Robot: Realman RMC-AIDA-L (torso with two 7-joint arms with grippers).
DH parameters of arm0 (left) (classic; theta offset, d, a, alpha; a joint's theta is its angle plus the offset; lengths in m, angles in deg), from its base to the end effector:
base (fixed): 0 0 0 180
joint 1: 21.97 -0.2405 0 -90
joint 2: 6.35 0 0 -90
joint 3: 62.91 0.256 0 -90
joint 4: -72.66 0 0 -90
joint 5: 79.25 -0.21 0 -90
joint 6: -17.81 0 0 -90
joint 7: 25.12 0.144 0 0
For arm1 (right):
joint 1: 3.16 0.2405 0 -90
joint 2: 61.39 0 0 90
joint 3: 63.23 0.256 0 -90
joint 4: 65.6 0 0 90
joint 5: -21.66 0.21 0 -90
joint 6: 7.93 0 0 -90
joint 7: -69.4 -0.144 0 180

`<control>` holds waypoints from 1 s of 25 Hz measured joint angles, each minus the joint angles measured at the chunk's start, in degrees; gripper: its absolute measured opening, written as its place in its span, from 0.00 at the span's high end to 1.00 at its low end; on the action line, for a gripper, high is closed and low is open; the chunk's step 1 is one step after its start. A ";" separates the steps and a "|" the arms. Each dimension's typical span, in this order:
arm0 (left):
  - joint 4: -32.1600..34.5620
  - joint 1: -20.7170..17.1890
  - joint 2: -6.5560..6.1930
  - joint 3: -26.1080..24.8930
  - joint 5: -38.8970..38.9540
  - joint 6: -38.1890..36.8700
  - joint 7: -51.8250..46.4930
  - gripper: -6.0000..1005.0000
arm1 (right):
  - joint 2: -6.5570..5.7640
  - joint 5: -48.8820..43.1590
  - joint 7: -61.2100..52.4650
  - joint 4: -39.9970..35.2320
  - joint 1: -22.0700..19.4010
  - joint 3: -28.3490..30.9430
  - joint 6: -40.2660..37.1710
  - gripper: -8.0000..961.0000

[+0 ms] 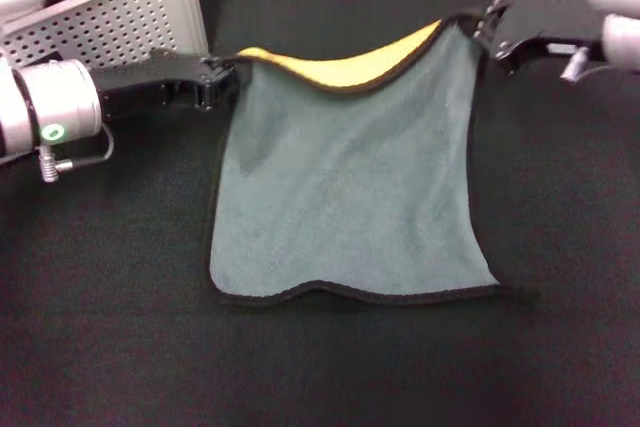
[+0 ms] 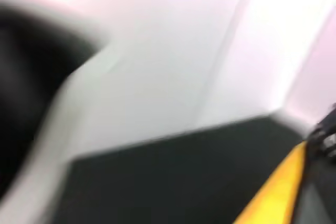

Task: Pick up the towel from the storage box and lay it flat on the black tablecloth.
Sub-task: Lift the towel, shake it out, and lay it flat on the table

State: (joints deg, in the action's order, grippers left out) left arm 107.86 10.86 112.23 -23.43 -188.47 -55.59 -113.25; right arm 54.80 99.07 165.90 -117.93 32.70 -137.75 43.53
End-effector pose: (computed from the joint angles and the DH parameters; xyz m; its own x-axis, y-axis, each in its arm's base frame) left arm -0.2681 0.3741 0.0075 0.6725 0.4444 0.5918 0.6764 -0.6936 -0.2479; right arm 0.1742 0.4264 -0.0037 0.9724 -0.0013 -0.2333 -0.1356 -0.8170 -0.5605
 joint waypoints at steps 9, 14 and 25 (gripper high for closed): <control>6.65 -6.01 -1.98 -0.06 12.84 -31.94 -1.30 0.98 | -0.38 15.10 -3.17 -34.75 -24.35 -2.06 17.76 0.88; 6.77 -9.57 -4.47 1.94 14.85 -42.73 -3.18 0.98 | -0.69 23.47 -5.84 -38.44 -29.80 -0.95 30.00 0.88; 14.16 -22.94 -15.74 31.02 42.63 -43.43 -5.50 0.97 | -0.85 35.06 -12.70 -48.76 -39.30 0.49 45.93 0.88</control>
State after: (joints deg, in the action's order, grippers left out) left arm 122.02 -12.08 96.49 7.59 -145.84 -99.02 -118.75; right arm 53.95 134.13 153.20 -166.70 -6.60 -137.26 89.46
